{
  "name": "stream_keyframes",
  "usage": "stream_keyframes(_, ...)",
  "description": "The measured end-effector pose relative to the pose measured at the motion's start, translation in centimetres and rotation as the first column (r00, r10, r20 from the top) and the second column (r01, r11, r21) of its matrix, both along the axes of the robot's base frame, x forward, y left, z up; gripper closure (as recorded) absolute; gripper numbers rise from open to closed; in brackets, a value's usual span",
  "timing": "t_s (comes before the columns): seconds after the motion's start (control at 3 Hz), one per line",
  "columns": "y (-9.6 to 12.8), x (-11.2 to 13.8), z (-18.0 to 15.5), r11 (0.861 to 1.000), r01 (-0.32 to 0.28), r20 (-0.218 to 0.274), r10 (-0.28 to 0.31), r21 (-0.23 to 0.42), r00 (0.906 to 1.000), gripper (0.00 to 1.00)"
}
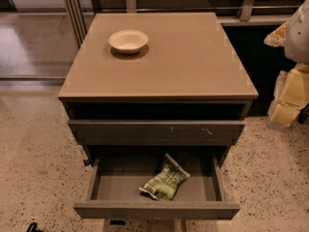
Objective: Pick green jalapeno chip bag from middle drawer and place on counter
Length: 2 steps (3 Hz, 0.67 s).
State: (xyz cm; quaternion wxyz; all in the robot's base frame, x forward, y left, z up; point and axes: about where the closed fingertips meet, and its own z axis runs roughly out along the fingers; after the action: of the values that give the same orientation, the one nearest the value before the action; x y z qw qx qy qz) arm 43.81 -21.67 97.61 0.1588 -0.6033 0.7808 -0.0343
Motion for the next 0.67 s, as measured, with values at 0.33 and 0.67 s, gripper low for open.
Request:
stream_keyframes(0.33,0.0,0.0,0.0,1.0,0.0,0.0,0.0,0.0,1.0,0.0)
stream_keyframes(0.67,-0.72,-0.24,0.37,0.994,0.087,0.05,-0.091,0.072,0.9946,0.0)
